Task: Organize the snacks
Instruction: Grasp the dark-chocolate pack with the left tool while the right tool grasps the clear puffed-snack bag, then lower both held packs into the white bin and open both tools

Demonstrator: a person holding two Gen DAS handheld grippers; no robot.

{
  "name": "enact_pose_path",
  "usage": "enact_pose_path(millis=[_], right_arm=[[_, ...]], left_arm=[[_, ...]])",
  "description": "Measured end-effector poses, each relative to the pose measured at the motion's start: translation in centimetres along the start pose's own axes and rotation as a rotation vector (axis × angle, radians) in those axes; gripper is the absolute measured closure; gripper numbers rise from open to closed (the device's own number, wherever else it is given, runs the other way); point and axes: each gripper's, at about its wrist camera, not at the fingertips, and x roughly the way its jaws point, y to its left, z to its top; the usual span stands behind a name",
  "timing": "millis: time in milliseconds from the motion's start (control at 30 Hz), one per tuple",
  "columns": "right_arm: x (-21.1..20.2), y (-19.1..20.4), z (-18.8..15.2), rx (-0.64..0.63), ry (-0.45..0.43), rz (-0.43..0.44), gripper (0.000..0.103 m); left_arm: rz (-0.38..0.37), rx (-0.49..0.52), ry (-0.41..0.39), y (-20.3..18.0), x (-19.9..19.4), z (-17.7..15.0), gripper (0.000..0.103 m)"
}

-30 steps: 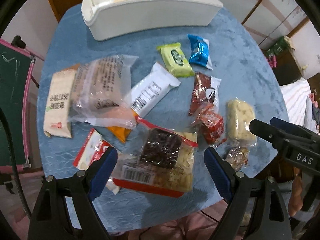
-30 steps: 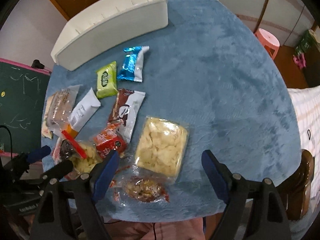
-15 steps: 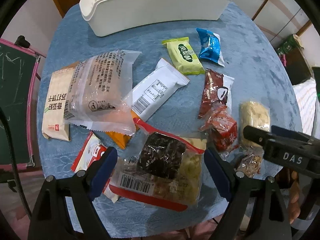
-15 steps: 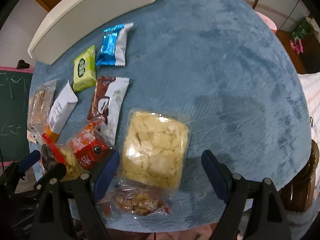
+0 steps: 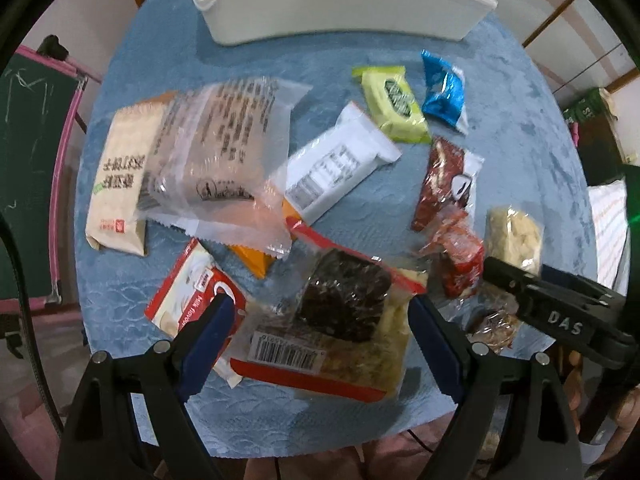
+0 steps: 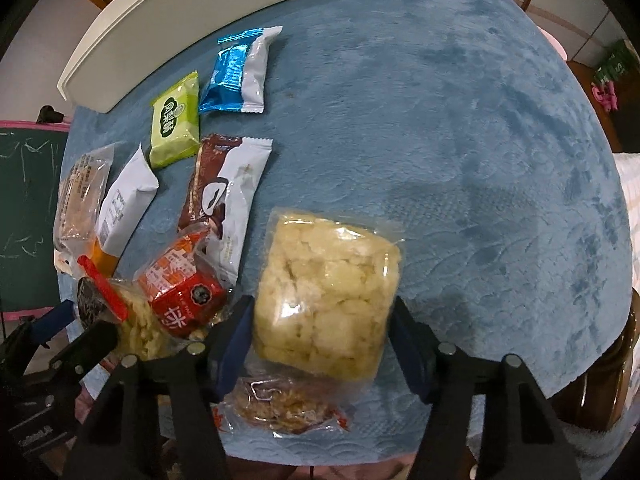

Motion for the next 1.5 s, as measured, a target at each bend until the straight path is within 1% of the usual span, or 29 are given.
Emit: enact_pose_path(millis=[67,100,133,167,200,267,300,333,600,733,800,933,1033,1133,1267,1333,1500], right_arm=[[0.3,0.6,-0.2,-0.001,-0.004,-0.001,0.040],[0.2,0.7,-0.2,-0.002,-0.007,-0.001,0.040],[0.3,1.2,-0.3,-0.002,-0.009,-0.004,0.041],[-0.1,0.8,-0.5,-0.007,-0.013,-0.008,0.041],[-0.2,0.8,-0.7,-0.009,-0.015,-0.012,0.041],[-0.5,0.8,-0.8,-0.003,-0.020,-0.014,0.041],[-0.6,0.8,-0.8,0.000,-0.025,-0.013,0.041],[-0.9,0.8,-0.9,0.002,-0.028,-0.014,0.041],[-3.8,2.0,-0.3,-0.023,-0.090,-0.015,0.041],[-5.8,2.6,0.0,-0.050,-0.137,-0.025,0.041],[-6.9,2.9,0.4,-0.063,-0.159,-0.027,0.041],[-8.9,3.3,1.1,-0.085,-0.194,-0.024,0.041],[-11.3,3.6,1.5,-0.118,-0.239,-0.029,0.042],[-13.6,4.0,2.6,-0.154,-0.291,-0.024,0.041],[-16.7,5.0,4.1,-0.198,-0.360,0.001,0.041],[-18.2,5.3,5.0,-0.221,-0.394,0.012,0.041],[-22.4,6.2,8.5,-0.269,-0.491,0.050,0.041]], left_arm=[[-0.011,-0.009,0.028,0.2,0.7,-0.2,0.016],[-0.021,-0.012,0.041,0.3,1.0,-0.3,0.022],[-0.028,-0.014,0.045,0.4,1.0,-0.3,0.024],[-0.029,-0.016,0.041,0.5,0.9,-0.4,0.025],[-0.029,-0.013,0.034,0.5,0.7,-0.3,0.031],[-0.029,-0.009,0.020,0.6,0.1,-0.2,0.037],[-0.031,-0.009,0.009,0.6,-0.3,-0.2,0.051],[-0.045,-0.006,-0.006,0.6,-0.8,0.0,0.062],[-0.089,-0.022,0.011,1.2,-1.8,0.8,0.067],[-0.097,-0.001,-0.028,0.1,-3.8,0.8,0.068],[-0.097,0.016,-0.065,-0.6,-5.2,1.3,0.068],[-0.111,0.053,-0.162,-1.5,-9.2,2.5,0.068],[-0.123,0.067,-0.228,-2.2,-12.1,3.7,0.068],[-0.129,0.072,-0.298,-2.7,-15.0,5.2,0.068],[-0.131,0.057,-0.386,-2.7,-18.7,7.6,0.068],[-0.125,0.045,-0.430,-1.9,-20.8,9.0,0.068],[-0.090,0.004,-0.525,-1.4,-24.4,12.7,0.068]])
